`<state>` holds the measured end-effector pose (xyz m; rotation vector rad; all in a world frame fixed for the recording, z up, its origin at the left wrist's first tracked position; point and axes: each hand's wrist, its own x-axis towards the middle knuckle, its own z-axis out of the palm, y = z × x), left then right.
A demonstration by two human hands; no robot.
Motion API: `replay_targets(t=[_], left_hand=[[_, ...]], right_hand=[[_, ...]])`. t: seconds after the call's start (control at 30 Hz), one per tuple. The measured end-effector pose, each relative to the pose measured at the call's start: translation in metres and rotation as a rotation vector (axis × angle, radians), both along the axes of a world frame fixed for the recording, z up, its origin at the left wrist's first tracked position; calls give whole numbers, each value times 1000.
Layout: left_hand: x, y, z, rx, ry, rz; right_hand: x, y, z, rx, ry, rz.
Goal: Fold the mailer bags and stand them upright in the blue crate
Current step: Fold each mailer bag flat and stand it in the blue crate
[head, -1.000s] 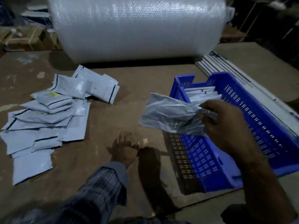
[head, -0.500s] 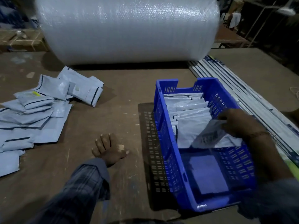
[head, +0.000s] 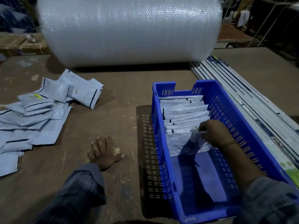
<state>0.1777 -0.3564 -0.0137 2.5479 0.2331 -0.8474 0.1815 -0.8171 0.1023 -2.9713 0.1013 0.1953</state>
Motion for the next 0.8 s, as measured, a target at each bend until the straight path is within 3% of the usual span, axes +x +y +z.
replay_targets(t=[0.33, 0.5, 0.67, 0.8], left_hand=[[-7, -5, -6, 30, -124, 17], [-29, 38, -33, 101, -472, -83], [-61, 126, -42, 167, -663, -325], [-74, 198, -45, 122, -657, -280]], right_hand=[[-4, -7, -7, 30, -65, -62], [-17, 9, 16, 28, -253, -45], [-33, 92, 74, 58, -351, 20], [-45, 190, 107, 141, -390, 96]])
